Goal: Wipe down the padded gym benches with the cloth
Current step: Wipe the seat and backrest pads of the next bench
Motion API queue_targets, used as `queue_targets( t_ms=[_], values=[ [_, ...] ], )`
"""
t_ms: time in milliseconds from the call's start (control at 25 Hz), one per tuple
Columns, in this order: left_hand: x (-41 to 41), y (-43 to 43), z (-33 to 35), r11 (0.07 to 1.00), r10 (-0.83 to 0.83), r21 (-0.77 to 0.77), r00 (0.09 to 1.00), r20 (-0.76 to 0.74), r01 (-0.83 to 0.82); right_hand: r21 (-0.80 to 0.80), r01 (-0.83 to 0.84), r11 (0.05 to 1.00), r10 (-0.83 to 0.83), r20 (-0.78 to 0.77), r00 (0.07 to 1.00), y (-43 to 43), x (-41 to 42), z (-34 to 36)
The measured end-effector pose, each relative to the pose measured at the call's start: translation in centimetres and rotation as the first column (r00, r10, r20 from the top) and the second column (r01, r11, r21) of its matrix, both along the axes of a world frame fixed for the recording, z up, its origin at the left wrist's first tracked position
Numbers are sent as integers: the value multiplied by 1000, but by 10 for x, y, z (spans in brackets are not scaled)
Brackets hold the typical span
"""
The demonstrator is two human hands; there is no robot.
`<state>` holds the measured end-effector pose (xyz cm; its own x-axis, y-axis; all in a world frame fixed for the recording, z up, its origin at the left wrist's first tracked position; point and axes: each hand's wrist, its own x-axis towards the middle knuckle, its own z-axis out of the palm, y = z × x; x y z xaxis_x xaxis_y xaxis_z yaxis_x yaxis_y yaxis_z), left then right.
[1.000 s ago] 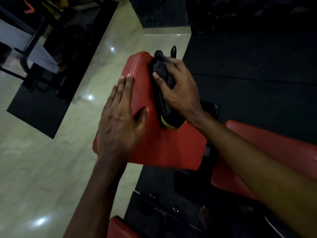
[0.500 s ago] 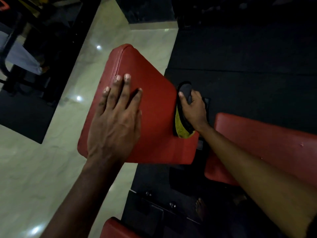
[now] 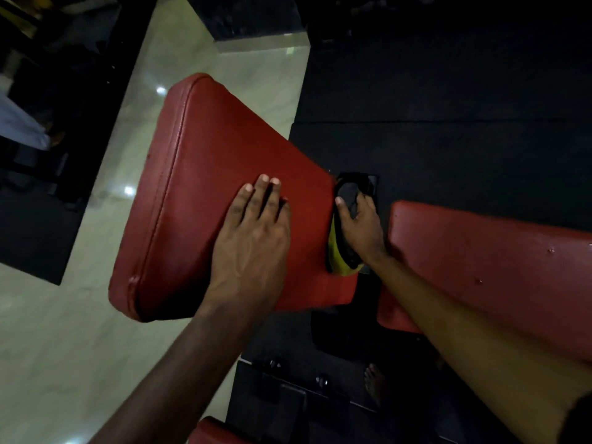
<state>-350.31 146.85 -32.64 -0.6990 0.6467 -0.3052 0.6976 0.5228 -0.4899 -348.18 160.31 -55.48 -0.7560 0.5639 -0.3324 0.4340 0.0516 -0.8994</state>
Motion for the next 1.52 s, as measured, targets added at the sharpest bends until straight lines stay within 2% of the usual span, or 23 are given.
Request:
queue_targets(
  t_ms=[80, 200, 280, 400, 520, 600, 720, 800, 920, 1080, 1280, 1520],
  values=[
    [1, 7, -12, 1000, -2, -31, 999, 38, 3, 24, 11, 1000, -11, 1, 1000, -8, 7, -3],
    [4, 17, -37, 997, -15, -80, 997, 81, 22, 174, 29, 984, 12, -229, 973, -16, 6, 18],
    [3, 24, -49, 991, -23, -125, 994, 106, 36, 236, 15, 972, 54, -284, 957, -10, -5, 24],
    [-2, 29, -56, 990, -16, -135, 991, 136, 35, 223, -59, 973, 102, -187, 977, 7, -14, 2],
    [-5, 26, -58, 991, -39, -122, 989, 146, 57, 20, -84, 996, 82, 65, 995, 29, -10, -29],
    [-4, 25, -61, 992, -45, -113, 989, 142, 61, -88, -76, 993, 89, 162, 983, 34, -1, -46],
    [-1, 26, -64, 994, -49, -94, 990, 133, 62, -120, -37, 992, 54, 140, 989, 25, 5, -58],
    [-2, 28, -69, 995, -57, -79, 991, 118, 67, -63, -36, 997, 41, 81, 996, 23, 3, -53],
    [-3, 27, -78, 996, -72, -53, 994, 85, 77, -33, -85, 996, 87, 91, 992, 32, -6, -58],
    [-5, 26, -87, 997, -76, 21, 997, 26, 75, -211, 7, 977, 43, 231, 972, 38, 0, -93],
    [-8, 39, -98, 994, -96, -48, 995, 40, 98, -421, 60, 905, 90, 328, 941, 1, 57, -102],
    [-12, 50, -117, 988, -121, -90, 991, 64, 127, -264, 93, 960, -25, 250, 968, 15, 30, -112]
  ],
)
